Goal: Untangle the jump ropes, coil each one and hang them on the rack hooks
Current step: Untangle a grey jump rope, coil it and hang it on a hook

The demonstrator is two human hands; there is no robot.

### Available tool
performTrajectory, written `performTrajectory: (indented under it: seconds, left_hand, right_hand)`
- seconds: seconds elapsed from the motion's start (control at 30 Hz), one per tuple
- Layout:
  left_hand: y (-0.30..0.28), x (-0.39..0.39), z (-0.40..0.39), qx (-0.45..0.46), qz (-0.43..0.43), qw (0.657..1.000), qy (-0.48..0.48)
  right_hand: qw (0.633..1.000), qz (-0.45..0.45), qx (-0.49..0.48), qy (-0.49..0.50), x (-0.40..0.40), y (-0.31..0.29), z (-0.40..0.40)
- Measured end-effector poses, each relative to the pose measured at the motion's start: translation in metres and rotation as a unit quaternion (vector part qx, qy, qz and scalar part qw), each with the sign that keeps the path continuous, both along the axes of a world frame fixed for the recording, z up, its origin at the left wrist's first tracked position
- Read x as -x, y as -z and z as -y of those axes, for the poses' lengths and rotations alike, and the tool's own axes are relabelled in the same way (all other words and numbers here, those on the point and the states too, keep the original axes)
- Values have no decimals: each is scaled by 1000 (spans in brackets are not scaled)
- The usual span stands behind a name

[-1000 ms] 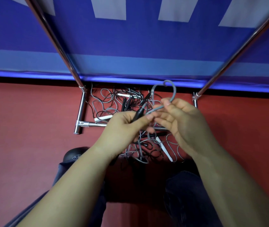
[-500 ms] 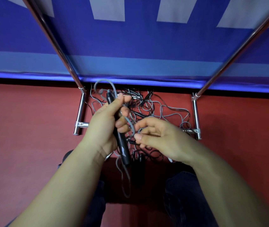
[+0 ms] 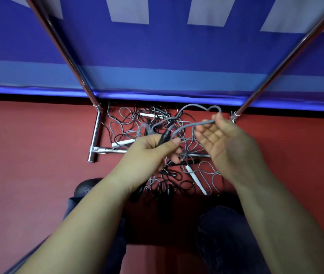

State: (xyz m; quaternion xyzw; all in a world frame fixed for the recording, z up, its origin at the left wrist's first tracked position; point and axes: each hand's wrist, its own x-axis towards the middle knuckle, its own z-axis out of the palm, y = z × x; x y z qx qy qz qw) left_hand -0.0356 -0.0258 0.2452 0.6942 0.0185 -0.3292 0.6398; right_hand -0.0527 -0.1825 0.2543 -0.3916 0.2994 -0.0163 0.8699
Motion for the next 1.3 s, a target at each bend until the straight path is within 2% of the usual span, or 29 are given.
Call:
performTrajectory:
  seconds: [0.07, 0.13, 0.17, 0.27, 0.33, 0.4, 0.47, 0.53, 0.63, 0.73, 0.87, 0.93, 1.03, 1.1, 1.2, 1.23, 1.3]
  left_hand:
    - [0, -2, 1, 41, -26, 998, -37]
    - [-2, -5, 2, 100, -70, 989, -87]
    - [-4, -6, 1, 132, -92, 981, -106]
    - [-9, -9, -1, 217, -155, 954, -140]
    - [-11, -10, -1, 248, -190, 940, -139]
    - [-12, -9, 0, 254, -202, 936, -134]
    - [-11, -9, 0, 245, -188, 941, -140]
    - [-9, -11, -2, 215, -160, 953, -142]
    - [-2, -10, -3, 106, -100, 983, -108]
    - [2, -4, -2, 16, -49, 998, -21]
    - [1, -1, -1, 31, -37, 999, 10]
    - [-1, -2, 0, 63, -48, 997, -5]
    - [-4, -5, 1, 125, -85, 987, -57]
    - [-6, -7, 0, 167, -118, 974, -96]
    - [-8, -11, -3, 227, -178, 948, -134]
    - [-9, -11, -2, 243, -191, 942, -134]
    - [-11, -12, -2, 263, -201, 934, -134]
  right_hand:
    - [998, -2, 45, -34, 0, 0, -2]
    - [980, -9, 145, -132, 3, 1, -7]
    - [957, -11, 207, -202, 6, 2, -10]
    - [848, 11, 345, -403, 16, 7, -19]
    - [799, 27, 398, -450, 21, 10, -24]
    - [778, 24, 456, -431, 22, 13, -23]
    - [789, 18, 474, -391, 20, 16, -21]
    - [824, 17, 441, -355, 16, 14, -22]
    - [904, -4, 323, -281, 10, 8, -22]
    - [965, -22, 204, -164, 5, 3, -12]
    - [993, -34, 105, -51, 3, 2, -3]
    - [990, -26, 117, -68, 3, 1, -3]
    - [970, -28, 171, -169, 4, -1, -7]
    - [929, -40, 234, -283, 8, 0, -12]
    - [824, -12, 356, -441, 17, 5, -19]
    - [803, -3, 378, -462, 19, 6, -21]
    - [787, -5, 407, -462, 21, 6, -20]
